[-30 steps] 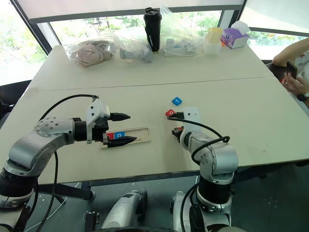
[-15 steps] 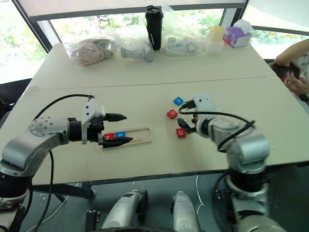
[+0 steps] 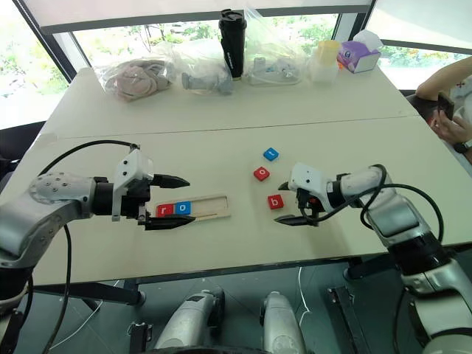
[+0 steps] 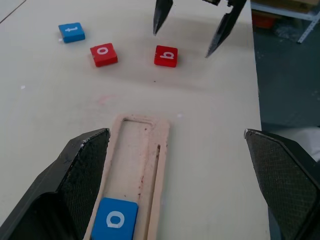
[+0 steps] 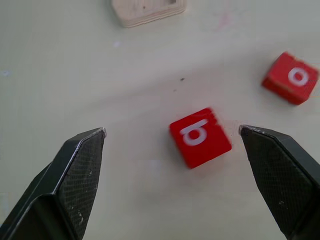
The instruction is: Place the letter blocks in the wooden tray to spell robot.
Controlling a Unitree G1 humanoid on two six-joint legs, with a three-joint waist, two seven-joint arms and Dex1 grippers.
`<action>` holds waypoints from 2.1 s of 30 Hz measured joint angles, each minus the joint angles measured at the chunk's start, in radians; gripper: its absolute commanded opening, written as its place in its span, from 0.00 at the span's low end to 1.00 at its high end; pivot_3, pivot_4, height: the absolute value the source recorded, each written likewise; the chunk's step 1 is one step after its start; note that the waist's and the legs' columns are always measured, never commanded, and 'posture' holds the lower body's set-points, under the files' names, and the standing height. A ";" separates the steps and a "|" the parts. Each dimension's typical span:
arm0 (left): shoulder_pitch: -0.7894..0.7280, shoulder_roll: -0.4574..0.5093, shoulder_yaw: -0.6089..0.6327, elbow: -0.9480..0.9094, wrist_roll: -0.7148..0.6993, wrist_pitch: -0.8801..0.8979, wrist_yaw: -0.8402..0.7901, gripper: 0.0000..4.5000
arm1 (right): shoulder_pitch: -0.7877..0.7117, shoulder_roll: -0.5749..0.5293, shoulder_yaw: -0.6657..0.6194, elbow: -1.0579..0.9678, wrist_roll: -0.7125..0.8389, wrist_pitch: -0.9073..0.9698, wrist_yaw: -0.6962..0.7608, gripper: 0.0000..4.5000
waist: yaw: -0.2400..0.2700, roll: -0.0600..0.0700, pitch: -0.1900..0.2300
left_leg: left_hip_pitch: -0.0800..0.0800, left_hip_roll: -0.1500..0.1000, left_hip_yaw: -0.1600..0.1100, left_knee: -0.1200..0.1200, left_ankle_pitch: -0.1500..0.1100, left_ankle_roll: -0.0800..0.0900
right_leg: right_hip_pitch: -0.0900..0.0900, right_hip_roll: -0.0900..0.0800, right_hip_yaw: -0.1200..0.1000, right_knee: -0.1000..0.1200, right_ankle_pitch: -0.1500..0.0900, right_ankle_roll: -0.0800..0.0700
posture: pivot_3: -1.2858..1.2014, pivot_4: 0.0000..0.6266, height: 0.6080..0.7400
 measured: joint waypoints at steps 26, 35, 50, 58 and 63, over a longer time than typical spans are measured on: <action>0.081 0.010 0.089 -0.057 -0.032 0.056 0.106 1.00 | -0.116 0.114 0.026 0.337 -0.130 -0.213 0.128 0.25 | 0.002 0.000 0.000 | 0.006 -0.001 0.000 0.000 -0.001 -0.002 | 0.004 0.000 0.000 0.001 0.000 0.000 | 0.52 0.24 1.00; 0.295 0.116 0.226 -0.057 -0.026 0.030 0.059 1.00 | -0.216 0.288 0.026 0.101 -0.044 0.030 0.091 0.25 | -0.001 0.000 0.000 | 0.006 0.001 0.000 -0.004 -0.001 -0.003 | -0.001 0.001 0.002 0.003 0.000 0.000 | 0.52 0.24 1.00; 0.362 0.123 0.258 -0.059 0.022 -0.028 0.086 1.00 | -0.362 0.554 0.206 0.310 -0.248 0.017 -0.104 0.25 | -0.006 0.000 0.000 | 0.007 0.000 0.001 -0.008 0.001 -0.006 | -0.006 0.001 0.002 0.003 0.002 0.001 | 0.52 0.24 1.00; 0.366 0.105 0.258 -0.065 0.021 -0.028 0.115 1.00 | -0.360 0.561 0.265 0.306 -0.269 0.024 -0.042 0.25 | -0.004 0.000 0.000 | 0.007 0.000 0.001 -0.008 0.001 -0.006 | -0.006 0.002 0.001 0.003 0.002 0.000 | 0.52 0.24 1.00; 0.357 0.097 0.256 -0.065 0.021 -0.028 0.122 1.00 | -0.354 0.563 0.283 0.295 -0.279 0.039 -0.028 0.25 | -0.005 0.000 0.000 | 0.007 0.000 0.001 -0.008 0.001 -0.006 | -0.006 0.002 0.001 0.003 0.002 0.001 | 0.52 0.24 1.00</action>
